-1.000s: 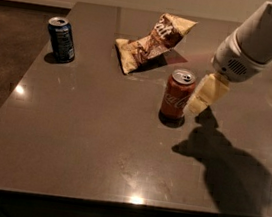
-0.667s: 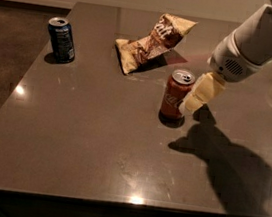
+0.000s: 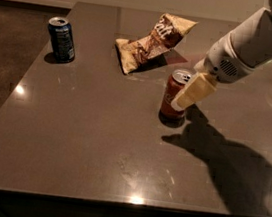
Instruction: Move coke can near pepsi can
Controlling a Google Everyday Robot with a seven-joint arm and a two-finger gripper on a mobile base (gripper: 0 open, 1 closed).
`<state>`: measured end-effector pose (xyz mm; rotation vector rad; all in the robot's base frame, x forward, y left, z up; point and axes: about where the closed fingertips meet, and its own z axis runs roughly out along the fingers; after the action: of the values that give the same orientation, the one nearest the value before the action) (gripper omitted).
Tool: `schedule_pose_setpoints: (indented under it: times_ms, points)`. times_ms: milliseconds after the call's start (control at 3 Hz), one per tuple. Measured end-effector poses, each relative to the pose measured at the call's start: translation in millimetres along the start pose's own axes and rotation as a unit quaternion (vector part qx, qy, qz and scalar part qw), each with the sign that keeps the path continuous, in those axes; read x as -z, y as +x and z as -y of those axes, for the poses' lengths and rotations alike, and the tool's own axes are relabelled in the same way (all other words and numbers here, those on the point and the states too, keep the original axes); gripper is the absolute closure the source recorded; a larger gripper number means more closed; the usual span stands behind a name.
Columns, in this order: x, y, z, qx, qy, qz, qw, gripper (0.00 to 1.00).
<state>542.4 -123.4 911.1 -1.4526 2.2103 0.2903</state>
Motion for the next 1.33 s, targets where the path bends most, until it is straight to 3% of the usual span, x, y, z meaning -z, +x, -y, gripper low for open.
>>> schedule_pose_setpoints:
  times_ms: [1000,1333]
  points:
    - [2,-16,-9,0.003,-0.008,0.034,0.9994,0.88]
    - [16,-42,-9,0.015,-0.01,0.053,0.9984,1.0]
